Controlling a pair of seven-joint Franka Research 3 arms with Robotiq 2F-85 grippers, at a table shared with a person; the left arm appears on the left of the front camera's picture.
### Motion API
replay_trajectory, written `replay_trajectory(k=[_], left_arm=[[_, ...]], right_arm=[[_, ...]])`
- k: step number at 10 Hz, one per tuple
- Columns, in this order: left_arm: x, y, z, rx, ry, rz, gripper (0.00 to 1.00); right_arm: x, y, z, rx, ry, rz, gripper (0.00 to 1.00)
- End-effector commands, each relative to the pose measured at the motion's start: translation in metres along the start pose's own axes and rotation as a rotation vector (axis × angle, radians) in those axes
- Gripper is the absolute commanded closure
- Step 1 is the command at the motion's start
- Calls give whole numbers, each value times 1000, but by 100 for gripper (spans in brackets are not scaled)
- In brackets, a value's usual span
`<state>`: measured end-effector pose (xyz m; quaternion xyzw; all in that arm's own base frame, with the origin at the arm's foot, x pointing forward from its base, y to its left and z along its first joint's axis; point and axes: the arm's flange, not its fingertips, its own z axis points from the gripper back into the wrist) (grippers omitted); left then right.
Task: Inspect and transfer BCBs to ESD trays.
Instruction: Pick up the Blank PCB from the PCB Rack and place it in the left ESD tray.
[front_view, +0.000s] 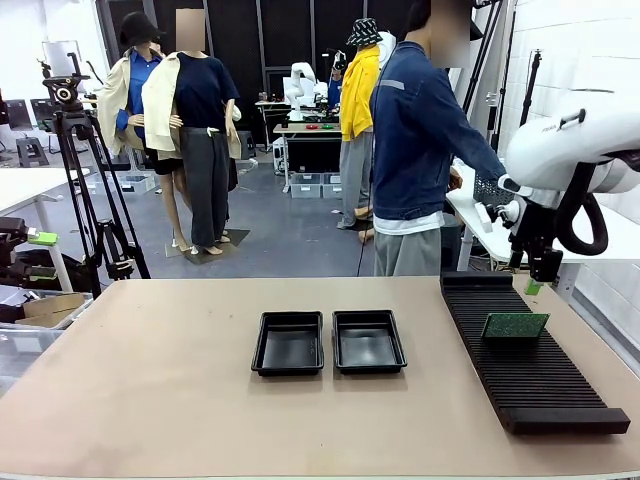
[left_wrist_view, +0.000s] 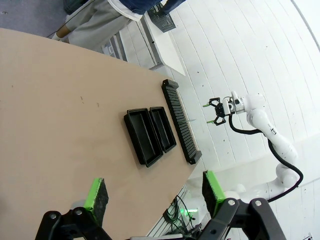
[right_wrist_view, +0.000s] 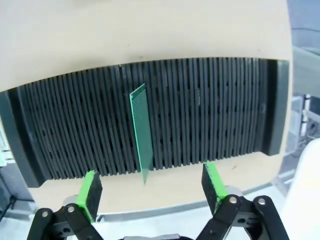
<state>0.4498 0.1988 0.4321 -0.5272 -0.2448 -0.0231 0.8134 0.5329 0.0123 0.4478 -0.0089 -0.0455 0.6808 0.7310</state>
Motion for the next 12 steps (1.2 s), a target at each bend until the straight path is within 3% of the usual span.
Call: replay_trajectory(k=[1, 12], left_arm=[[0, -1, 2, 6, 0, -2, 0], [0, -1, 2, 6, 0, -2, 0]], right_arm=[[5, 0, -15, 30, 58, -19, 0], [-11, 1, -83, 105, -14, 13, 0]])
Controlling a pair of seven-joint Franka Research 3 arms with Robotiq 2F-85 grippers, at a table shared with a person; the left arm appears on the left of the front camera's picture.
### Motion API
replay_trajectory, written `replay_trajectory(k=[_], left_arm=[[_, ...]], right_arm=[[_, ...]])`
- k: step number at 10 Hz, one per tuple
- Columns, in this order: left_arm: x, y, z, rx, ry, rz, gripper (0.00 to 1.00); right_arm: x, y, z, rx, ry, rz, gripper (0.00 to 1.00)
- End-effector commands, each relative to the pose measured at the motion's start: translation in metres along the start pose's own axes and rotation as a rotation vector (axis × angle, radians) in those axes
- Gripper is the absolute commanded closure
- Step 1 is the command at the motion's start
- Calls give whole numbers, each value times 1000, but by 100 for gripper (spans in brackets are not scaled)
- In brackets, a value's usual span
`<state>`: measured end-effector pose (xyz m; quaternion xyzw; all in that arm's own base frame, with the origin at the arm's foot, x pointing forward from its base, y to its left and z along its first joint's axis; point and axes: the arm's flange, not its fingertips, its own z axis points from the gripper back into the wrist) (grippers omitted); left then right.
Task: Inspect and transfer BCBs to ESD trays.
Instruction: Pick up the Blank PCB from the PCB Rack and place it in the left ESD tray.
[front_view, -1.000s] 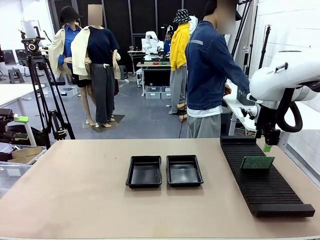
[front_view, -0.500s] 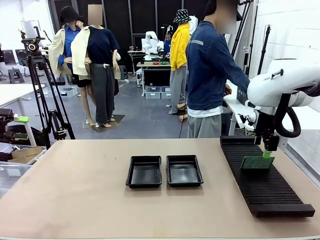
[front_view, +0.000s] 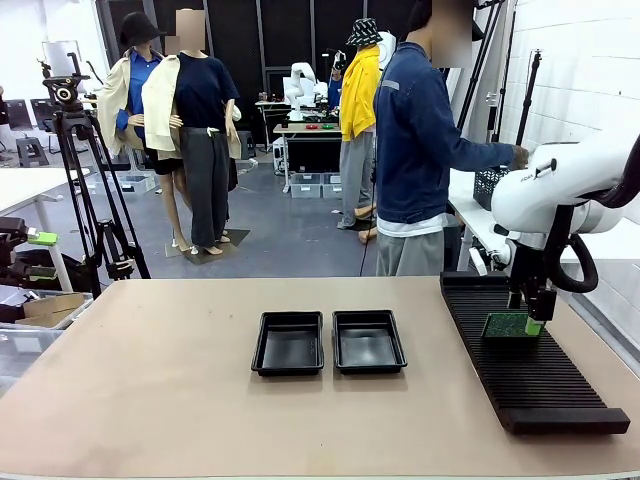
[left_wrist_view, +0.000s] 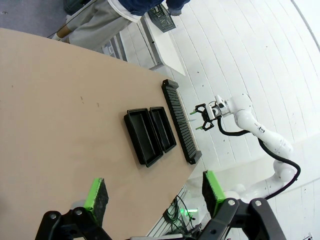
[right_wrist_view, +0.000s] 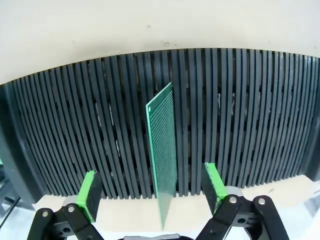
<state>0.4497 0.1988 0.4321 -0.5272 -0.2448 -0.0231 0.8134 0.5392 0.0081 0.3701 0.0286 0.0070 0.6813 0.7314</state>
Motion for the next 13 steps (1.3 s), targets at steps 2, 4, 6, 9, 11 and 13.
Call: replay_trajectory(k=[2, 4, 6, 9, 11, 13], left_arm=[[0, -1, 2, 6, 0, -3, 0], [0, -1, 2, 6, 0, -3, 0], [0, -1, 2, 6, 0, -3, 0], [0, -1, 2, 6, 0, -3, 0], [0, -1, 2, 6, 0, -3, 0], [0, -1, 2, 6, 0, -3, 0]], right_arm=[[-3, -1, -7, -24, -60, 20, 0], [-4, 0, -2, -42, -70, 13, 0], [-5, -3, 0, -53, -77, 11, 10], [-8, -5, -1, -59, -74, 9, 47], [-8, -5, 0, -63, -71, 13, 77], [-8, -5, 0, -62, -65, 11, 100]])
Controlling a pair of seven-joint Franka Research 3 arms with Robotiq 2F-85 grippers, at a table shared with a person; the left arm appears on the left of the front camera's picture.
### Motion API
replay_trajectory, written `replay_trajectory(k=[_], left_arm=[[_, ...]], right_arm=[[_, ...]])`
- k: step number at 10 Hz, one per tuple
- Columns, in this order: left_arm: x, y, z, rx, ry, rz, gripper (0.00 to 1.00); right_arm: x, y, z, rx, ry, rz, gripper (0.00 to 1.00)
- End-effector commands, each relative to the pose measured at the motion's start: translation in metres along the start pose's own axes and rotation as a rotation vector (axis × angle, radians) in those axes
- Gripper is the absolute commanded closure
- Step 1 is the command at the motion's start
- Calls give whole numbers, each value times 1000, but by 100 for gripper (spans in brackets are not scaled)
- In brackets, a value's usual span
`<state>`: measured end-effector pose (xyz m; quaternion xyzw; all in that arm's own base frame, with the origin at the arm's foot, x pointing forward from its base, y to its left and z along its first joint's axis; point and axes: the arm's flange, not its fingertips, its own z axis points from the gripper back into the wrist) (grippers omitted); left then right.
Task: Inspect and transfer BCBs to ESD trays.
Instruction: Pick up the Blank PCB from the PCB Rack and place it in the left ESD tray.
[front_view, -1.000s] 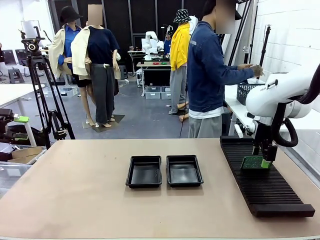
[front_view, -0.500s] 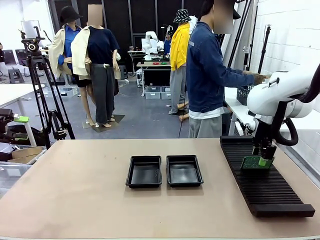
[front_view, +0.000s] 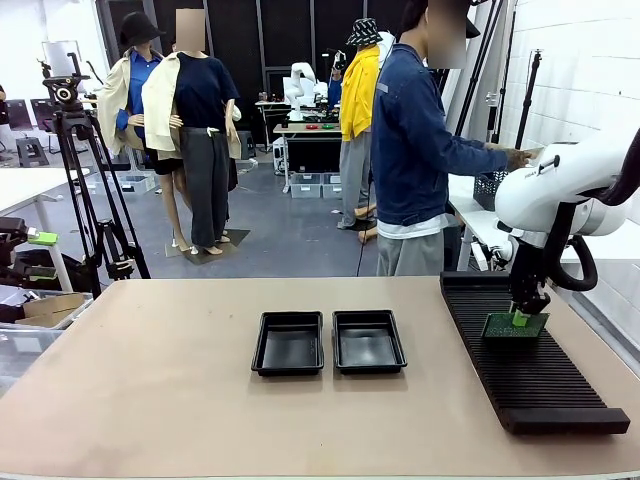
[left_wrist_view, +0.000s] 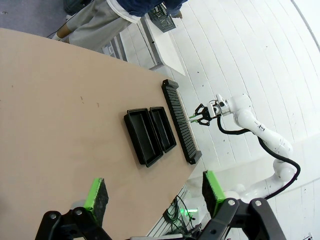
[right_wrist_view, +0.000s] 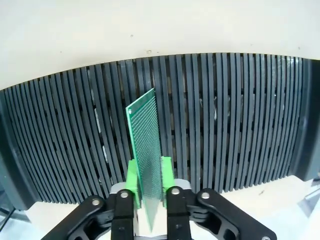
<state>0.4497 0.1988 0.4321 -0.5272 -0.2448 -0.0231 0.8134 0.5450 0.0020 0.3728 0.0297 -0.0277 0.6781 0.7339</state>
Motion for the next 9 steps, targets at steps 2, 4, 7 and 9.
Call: replay_trajectory(k=[2, 4, 7, 9], left_arm=[[0, -1, 2, 6, 0, -3, 0], [0, -1, 2, 6, 0, -3, 0], [0, -1, 2, 6, 0, -3, 0], [0, -1, 2, 6, 0, -3, 0]], right_arm=[[-3, 1, -1, -17, -12, 20, 100], [-3, 0, 0, -14, -13, 20, 100], [-3, -1, 0, 1, -10, 14, 100], [0, -3, 3, -23, 0, 11, 100]])
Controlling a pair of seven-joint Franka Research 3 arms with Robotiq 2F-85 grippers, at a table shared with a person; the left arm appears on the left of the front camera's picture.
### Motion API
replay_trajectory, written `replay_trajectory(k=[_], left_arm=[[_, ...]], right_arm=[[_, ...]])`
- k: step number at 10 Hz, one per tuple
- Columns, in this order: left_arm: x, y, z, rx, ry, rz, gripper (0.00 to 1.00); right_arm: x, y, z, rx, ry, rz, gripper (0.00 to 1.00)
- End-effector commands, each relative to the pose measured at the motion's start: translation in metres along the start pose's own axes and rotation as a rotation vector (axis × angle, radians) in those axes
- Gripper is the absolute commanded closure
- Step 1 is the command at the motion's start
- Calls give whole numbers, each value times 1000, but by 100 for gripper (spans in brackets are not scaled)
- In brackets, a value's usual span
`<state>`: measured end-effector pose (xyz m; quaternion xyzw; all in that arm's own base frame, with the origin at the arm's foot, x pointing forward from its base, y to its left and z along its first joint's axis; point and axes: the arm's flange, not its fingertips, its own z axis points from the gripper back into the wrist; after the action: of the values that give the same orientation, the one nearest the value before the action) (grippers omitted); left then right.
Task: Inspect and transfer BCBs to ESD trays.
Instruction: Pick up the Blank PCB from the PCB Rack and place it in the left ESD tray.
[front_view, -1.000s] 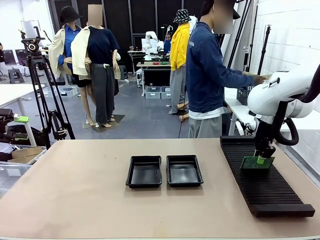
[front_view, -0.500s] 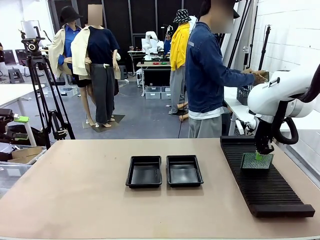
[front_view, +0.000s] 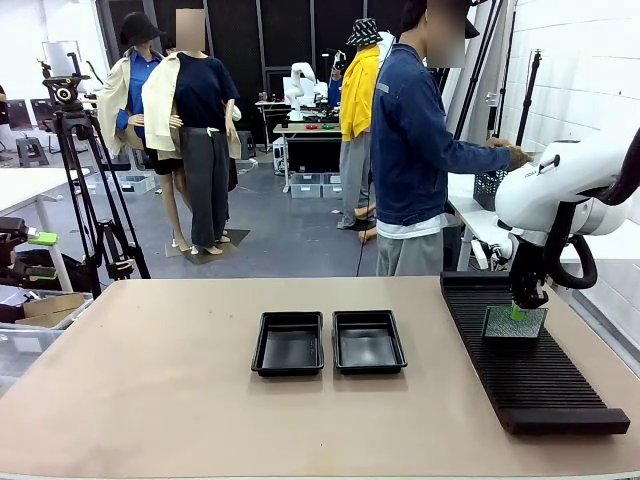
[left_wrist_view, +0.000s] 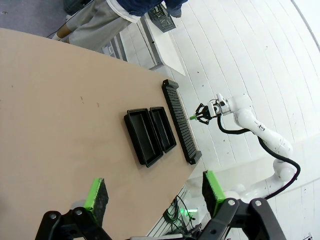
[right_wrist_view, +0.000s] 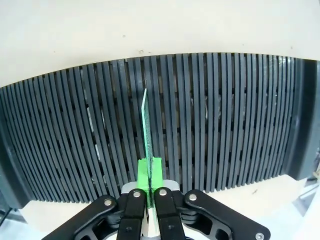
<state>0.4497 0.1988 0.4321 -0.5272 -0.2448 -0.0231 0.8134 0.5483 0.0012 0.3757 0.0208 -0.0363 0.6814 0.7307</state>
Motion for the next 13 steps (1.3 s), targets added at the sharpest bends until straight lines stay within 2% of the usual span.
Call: replay_trajectory(k=[1, 5, 8, 13], left_arm=[[0, -1, 2, 6, 0, -3, 0], [0, -1, 2, 6, 0, -3, 0], [0, -1, 2, 6, 0, -3, 0], [0, -1, 2, 6, 0, -3, 0]], right_arm=[[0, 0, 0, 1, 0, 0, 100], [0, 0, 0, -1, 0, 0, 100], [0, 0, 5, 14, -6, -48, 100], [6, 15, 73, -88, 75, -90, 100]])
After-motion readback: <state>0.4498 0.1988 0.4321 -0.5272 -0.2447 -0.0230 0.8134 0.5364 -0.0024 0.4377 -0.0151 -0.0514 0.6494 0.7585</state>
